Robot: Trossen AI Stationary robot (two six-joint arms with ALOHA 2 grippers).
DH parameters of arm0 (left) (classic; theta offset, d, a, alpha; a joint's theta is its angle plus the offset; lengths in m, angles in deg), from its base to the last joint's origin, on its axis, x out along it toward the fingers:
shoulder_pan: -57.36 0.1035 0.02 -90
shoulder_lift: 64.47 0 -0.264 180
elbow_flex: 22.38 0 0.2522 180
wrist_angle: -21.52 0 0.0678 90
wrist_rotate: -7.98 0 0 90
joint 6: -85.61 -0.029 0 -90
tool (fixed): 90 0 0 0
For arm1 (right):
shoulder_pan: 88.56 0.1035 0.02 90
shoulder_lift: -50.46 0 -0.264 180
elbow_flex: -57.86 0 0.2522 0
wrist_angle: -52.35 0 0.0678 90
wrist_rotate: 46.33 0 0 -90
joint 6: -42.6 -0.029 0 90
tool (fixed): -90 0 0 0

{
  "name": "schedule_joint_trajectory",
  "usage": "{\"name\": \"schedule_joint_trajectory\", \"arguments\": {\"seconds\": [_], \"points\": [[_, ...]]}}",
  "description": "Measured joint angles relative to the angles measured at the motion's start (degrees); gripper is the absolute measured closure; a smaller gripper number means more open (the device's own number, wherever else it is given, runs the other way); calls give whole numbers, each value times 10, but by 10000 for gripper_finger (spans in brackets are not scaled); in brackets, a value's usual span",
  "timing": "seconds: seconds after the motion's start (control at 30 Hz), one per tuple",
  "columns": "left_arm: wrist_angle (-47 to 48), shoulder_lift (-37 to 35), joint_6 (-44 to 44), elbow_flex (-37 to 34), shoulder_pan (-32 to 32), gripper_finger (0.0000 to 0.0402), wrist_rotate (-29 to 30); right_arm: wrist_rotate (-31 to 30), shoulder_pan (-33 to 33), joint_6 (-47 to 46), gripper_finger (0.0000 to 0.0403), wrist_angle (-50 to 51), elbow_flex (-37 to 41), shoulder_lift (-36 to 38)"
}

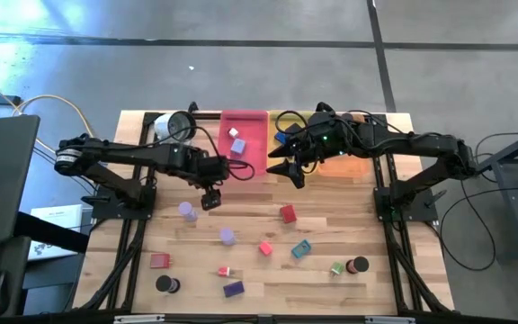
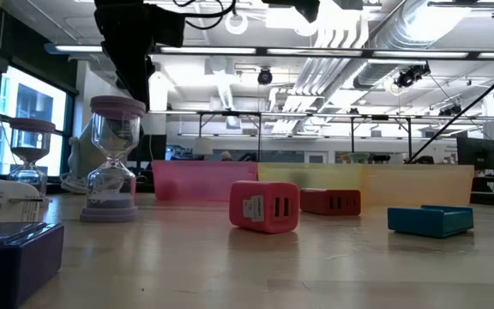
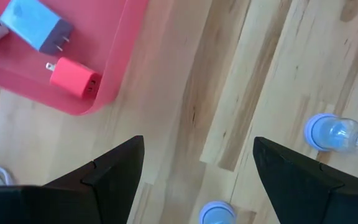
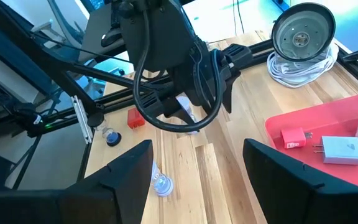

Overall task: Pick & Place Office items
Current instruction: Put the top violet hourglass into the orange bin

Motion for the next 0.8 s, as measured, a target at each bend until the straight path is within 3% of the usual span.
{"name": "schedule_joint_trajectory", "arguments": {"seconds": [0.8], "points": [[-30,25,-21,-1,13,107,-30,3,0,13,163,18,0,-6]]}}
